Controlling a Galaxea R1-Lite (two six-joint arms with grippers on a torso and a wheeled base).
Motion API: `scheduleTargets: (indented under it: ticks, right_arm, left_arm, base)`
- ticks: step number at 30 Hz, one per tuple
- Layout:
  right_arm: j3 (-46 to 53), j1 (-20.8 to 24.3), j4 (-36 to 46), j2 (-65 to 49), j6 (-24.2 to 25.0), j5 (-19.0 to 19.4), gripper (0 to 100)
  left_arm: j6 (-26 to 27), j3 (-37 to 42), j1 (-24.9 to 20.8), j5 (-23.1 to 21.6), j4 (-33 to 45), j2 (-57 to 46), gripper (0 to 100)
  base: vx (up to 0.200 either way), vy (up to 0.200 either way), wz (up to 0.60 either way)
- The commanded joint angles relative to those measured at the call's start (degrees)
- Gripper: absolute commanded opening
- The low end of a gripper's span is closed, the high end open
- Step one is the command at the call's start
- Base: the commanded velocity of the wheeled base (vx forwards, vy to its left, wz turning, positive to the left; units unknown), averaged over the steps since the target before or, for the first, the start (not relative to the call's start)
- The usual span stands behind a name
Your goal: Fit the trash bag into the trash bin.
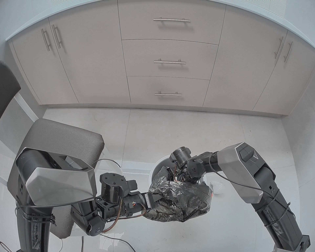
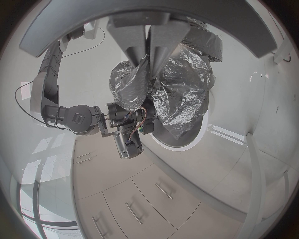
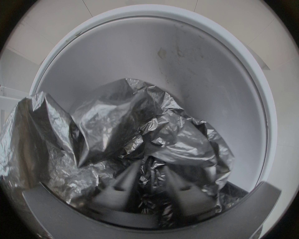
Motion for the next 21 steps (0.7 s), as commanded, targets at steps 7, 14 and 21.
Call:
scheduleTargets:
  ticks: [7, 14, 21]
  right_arm:
    - [-0.07, 0.05, 0.38, -6.35, 1.04, 0.05, 100]
    - [-0.07, 0.49, 1.09, -10.13, 3.32, 0.14, 100]
    - [-0.07, 0.85, 8.82, -16.28, 7.89, 4.88, 100]
  left_arm:
    - [-0.02, 0.10, -0.01, 0.01, -0.04, 0.32, 0]
    - [-0.02, 0.19, -0.01, 0.01, -0.04, 0.32, 0]
    - [-0.02, 0.19, -0.01, 0.01, -0.13, 0.32, 0]
  base:
    - [0.000, 0.000, 0.00]
    - [0.000, 0.000, 0.00]
    - [0.000, 0.000, 0.00]
